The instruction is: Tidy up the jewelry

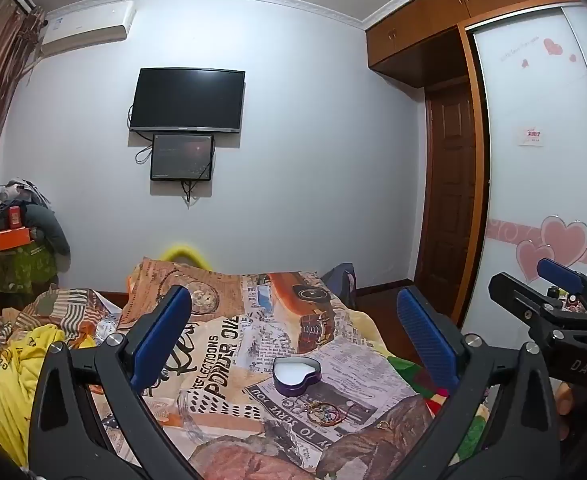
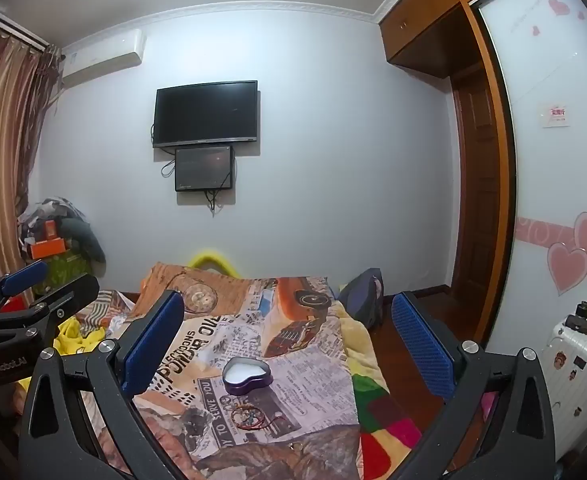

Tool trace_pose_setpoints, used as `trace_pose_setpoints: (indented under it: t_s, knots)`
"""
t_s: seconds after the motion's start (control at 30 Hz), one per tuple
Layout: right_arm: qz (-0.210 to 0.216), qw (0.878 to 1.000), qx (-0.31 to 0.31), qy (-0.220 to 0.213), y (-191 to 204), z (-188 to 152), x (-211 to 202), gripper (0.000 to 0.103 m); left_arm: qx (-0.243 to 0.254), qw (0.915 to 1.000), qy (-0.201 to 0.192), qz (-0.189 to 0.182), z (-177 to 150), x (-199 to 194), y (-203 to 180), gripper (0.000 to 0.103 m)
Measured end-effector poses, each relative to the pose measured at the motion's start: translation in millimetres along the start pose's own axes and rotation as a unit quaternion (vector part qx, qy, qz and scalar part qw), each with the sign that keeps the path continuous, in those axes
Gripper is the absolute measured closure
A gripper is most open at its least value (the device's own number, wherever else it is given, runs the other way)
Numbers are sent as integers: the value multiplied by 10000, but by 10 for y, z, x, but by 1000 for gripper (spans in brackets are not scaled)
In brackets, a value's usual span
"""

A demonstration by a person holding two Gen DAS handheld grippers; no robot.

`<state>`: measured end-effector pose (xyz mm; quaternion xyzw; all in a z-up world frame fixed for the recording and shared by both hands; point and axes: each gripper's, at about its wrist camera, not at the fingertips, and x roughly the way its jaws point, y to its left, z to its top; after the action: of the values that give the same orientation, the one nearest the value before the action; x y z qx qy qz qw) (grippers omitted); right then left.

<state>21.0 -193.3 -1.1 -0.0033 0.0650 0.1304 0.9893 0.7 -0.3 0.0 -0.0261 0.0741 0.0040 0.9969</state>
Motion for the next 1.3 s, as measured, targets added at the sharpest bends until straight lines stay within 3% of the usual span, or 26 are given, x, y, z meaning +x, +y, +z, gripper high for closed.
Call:
trace_pose_setpoints:
  t_s: [1.3]
  knots:
    - [41,9999,37,111,52,-16,-12,0,-13,10000,76,-6,-119,68,2,0]
